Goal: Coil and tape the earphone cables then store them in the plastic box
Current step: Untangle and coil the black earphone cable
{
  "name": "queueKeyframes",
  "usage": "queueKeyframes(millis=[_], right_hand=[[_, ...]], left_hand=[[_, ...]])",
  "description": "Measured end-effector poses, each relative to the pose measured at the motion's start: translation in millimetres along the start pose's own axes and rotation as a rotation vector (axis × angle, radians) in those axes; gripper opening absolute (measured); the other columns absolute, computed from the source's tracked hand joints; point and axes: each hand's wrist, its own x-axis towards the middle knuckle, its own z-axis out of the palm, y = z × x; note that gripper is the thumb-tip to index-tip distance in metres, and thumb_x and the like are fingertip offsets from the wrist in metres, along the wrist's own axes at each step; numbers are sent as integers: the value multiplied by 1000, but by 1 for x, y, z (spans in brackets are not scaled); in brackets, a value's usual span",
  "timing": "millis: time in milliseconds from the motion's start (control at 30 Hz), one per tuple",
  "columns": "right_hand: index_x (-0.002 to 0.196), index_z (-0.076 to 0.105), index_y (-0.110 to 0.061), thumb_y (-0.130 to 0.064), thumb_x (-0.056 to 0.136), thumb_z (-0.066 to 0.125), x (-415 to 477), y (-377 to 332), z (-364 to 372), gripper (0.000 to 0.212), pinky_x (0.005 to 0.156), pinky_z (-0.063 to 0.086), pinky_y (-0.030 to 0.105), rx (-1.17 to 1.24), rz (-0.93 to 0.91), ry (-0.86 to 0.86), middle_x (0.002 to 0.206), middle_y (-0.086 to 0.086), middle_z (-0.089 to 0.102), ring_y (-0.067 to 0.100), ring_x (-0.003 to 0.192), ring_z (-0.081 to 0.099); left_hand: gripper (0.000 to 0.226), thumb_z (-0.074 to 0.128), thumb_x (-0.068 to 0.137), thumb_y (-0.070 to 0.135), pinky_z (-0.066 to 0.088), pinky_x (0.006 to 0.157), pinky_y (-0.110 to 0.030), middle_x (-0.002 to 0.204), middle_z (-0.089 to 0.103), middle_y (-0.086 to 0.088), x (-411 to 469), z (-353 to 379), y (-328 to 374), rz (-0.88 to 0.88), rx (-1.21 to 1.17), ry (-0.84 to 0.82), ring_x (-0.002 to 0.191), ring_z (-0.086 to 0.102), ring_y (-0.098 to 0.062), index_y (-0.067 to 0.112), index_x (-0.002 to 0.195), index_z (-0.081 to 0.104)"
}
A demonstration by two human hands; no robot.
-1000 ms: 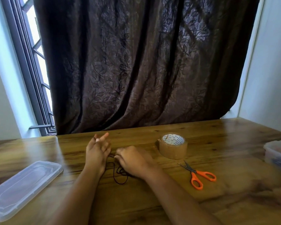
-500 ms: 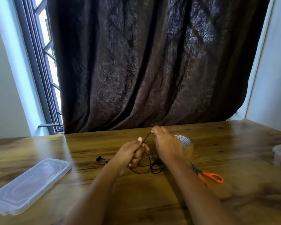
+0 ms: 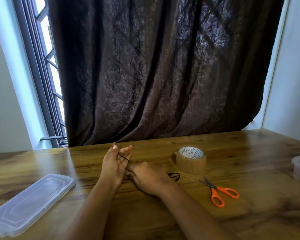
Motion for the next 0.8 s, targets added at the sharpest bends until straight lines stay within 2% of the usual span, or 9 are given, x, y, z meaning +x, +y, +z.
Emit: queueKeyframes(millis=[67,100,167,233,367,467,633,700,800], right_hand=[[105,59,-16,-31,100,41,0,1,-6,24,68,49,36,-32,-33,11,103,13,66,30,87,62],[108,60,-16,-31,100,42,0,3,-10,24,66,46,35,-48,-44,37,104,12,66,30,89,62],[114,60,-19,-30,99,46,-2,11,-22,24,66,44,32,-50,-62,113,109,8,66,27,94,62],[104,61,-21,-31,97,50,-5,22,-33,16,65,44,31,-47,-70,196,105,3,65,23,91,61],[92,59,-22,-37,91,57,-8,37,-37,15,58,48,35,-57,-77,436,89,-6,60,18,74,60],[93,60,-20,-39,94,52,-9,42,-33,20,53,48,33,-53,-27,539,87,-5,57,17,68,59],[103,62,-23,-36,100,41,-9,55,-22,25,69,49,36,47,146,436,98,-2,62,20,86,60],[109,62,-28,-32,100,41,-7,52,-20,23,69,49,34,116,174,379,100,0,67,21,90,63],[109,60,-22,-28,100,39,-4,39,-17,24,72,47,37,101,168,232,101,9,69,28,93,63]], left_hand=[[41,34,103,18,46,95,-37,70,66,-7,2,-4,-3,24,181,-24,95,64,-20,15,144,32],[38,34,104,18,48,88,-36,73,64,-8,3,-5,-5,32,281,-59,92,64,-19,19,141,35],[22,35,103,19,48,68,-30,67,63,0,3,-4,-7,54,538,-126,74,60,-18,16,117,52],[23,37,102,19,47,60,-31,59,65,2,-1,-2,-11,35,766,-204,63,58,-23,6,97,55],[34,30,104,18,44,51,-31,52,60,-4,-16,13,-13,-48,898,-325,36,48,-13,0,103,58],[43,28,104,26,46,63,-34,40,38,-2,-20,18,-9,-182,701,-357,28,33,-9,-1,102,61],[48,32,102,28,44,47,-22,33,26,4,-22,12,3,-419,365,-475,25,20,-6,1,87,69],[41,34,100,25,48,49,-19,33,29,5,-23,17,5,-418,204,-471,23,24,-4,1,100,67],[38,36,100,25,53,57,-17,39,37,6,-21,25,3,-295,72,-379,25,32,-4,4,124,57]])
